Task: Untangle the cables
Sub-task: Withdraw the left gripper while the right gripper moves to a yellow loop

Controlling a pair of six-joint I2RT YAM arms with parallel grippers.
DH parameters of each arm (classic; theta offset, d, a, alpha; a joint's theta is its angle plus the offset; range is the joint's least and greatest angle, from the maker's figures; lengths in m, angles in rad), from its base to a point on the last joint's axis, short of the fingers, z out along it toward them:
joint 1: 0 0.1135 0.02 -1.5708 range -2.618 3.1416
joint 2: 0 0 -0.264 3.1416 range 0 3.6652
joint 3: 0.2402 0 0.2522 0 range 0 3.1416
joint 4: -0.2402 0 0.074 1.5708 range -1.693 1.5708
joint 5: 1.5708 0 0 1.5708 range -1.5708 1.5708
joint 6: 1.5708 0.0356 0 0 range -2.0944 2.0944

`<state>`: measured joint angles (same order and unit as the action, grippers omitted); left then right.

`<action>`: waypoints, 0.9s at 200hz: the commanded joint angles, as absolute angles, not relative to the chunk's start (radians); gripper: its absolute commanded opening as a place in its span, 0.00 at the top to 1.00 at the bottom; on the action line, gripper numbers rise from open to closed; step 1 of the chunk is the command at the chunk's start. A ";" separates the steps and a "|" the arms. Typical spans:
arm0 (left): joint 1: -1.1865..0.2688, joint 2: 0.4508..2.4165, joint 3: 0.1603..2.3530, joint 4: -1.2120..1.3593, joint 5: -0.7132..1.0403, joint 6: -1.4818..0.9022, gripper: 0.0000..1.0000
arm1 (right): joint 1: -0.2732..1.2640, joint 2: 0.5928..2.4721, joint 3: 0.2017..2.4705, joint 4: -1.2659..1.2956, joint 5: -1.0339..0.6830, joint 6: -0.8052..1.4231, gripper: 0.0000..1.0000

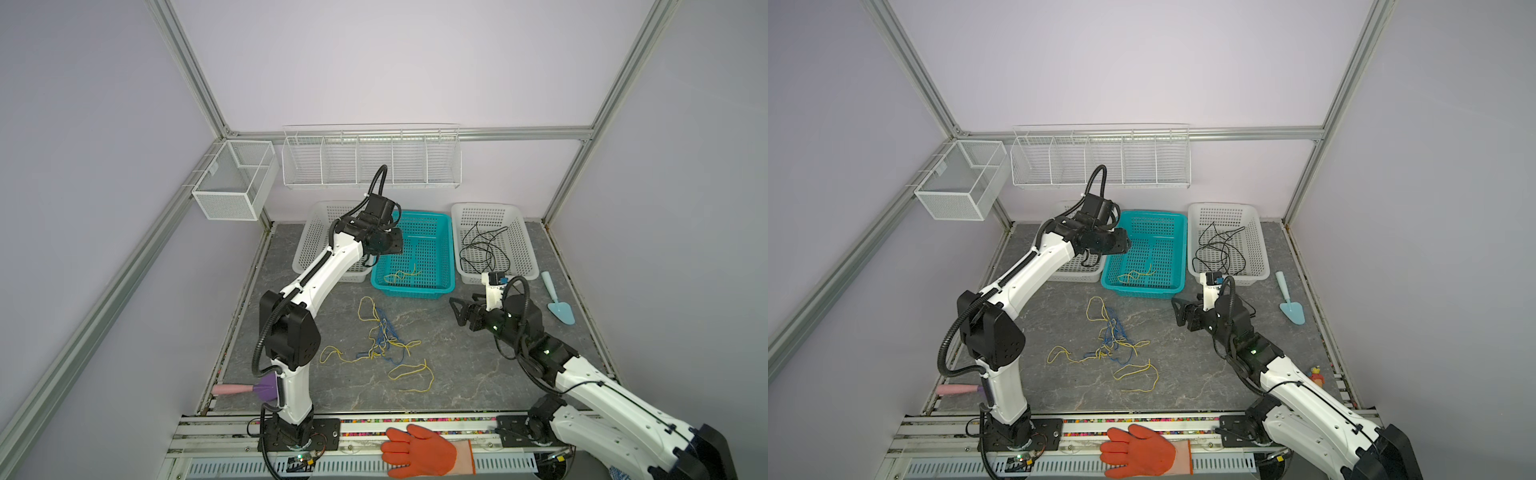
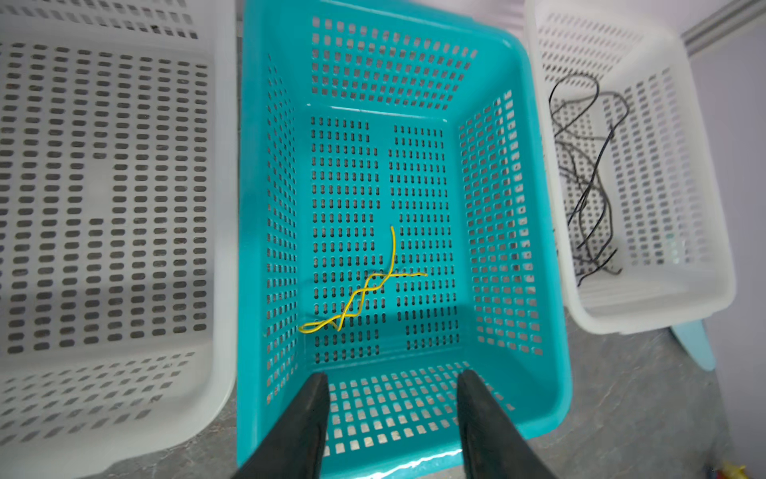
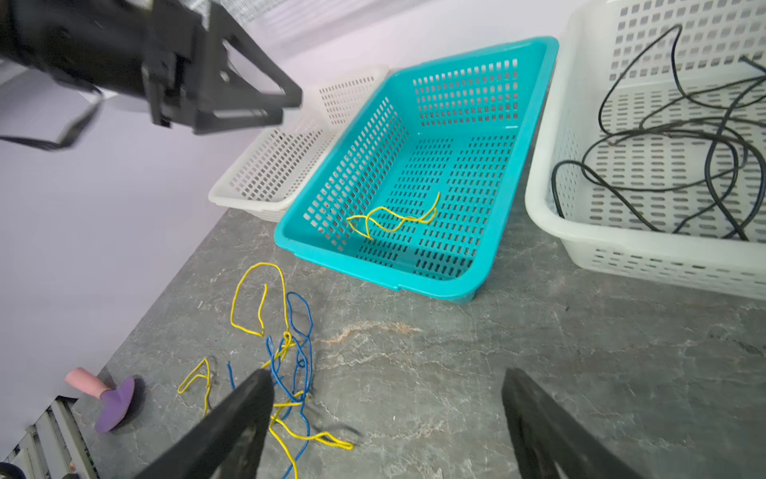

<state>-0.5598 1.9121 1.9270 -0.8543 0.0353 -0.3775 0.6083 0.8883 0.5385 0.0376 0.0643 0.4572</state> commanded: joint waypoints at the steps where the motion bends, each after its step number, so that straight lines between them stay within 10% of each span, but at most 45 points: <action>1: -0.554 1.844 1.951 -0.937 0.002 -0.318 0.36 | 0.607 0.906 0.593 -0.094 0.040 0.499 0.11; 47: -0.555 1.618 1.768 -0.895 -0.028 -0.246 0.01 | 0.679 0.891 0.584 -0.212 -0.118 0.598 0.12; 180: -0.555 0.898 0.880 -0.296 -0.456 -0.180 0.01 | 0.837 0.758 0.457 -0.409 -0.147 0.870 0.02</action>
<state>-0.5583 0.9344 0.9386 -0.4725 -0.3912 -0.2047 0.8055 0.7197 0.4870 -0.4240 -0.1574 0.7876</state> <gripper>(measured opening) 0.991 0.995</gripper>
